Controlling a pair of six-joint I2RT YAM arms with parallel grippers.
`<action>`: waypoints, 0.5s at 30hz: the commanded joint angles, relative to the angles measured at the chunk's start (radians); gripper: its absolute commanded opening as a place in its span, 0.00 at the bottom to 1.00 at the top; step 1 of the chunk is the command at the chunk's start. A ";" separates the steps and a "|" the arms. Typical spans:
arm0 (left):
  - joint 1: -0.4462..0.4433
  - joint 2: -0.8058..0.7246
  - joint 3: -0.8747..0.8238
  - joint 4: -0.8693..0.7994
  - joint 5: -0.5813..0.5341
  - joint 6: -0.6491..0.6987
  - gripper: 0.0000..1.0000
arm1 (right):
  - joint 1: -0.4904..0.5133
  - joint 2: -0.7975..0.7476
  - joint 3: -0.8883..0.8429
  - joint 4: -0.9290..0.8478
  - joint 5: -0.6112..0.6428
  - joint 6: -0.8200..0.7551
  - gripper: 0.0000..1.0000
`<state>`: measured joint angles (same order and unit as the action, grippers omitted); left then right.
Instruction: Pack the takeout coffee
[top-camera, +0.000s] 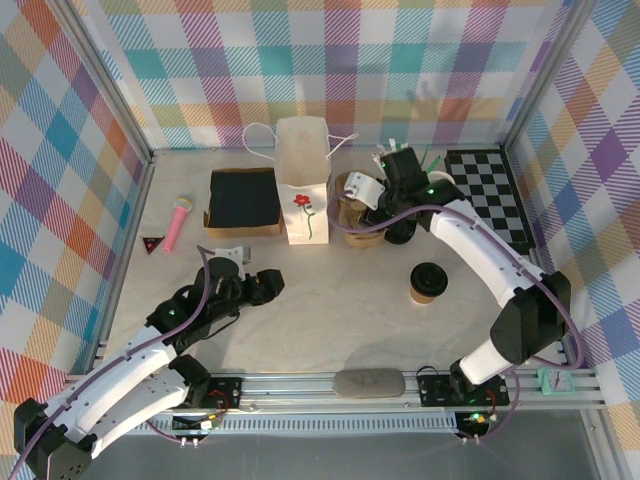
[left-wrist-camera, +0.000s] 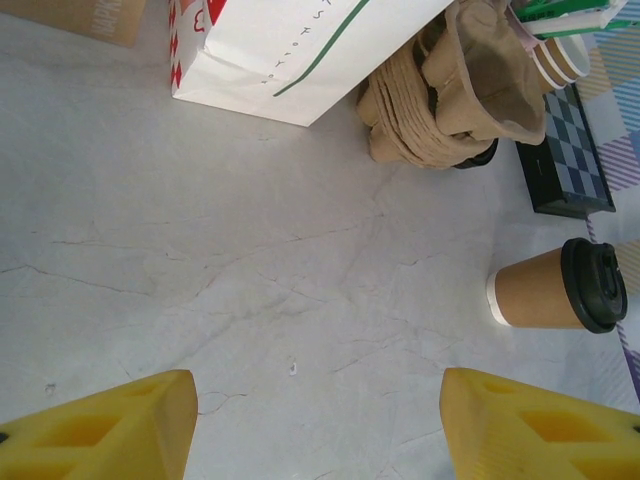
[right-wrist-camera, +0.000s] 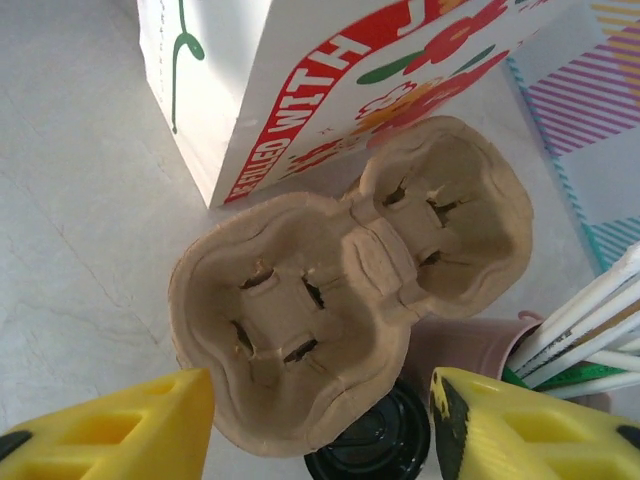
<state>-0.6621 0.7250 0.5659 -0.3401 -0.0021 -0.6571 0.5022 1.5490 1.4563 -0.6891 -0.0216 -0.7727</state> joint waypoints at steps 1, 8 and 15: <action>0.019 -0.028 0.043 -0.020 0.002 0.027 0.65 | -0.031 0.068 0.063 -0.101 -0.213 -0.122 0.65; 0.025 -0.103 0.033 -0.076 -0.011 0.038 0.66 | -0.062 0.290 0.354 -0.279 -0.263 -0.171 0.64; 0.027 -0.210 -0.002 -0.133 -0.040 0.019 0.66 | -0.062 0.405 0.445 -0.340 -0.203 -0.270 0.65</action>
<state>-0.6479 0.5488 0.5785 -0.4274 -0.0193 -0.6388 0.4416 1.9366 1.8694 -0.9546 -0.2127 -0.9653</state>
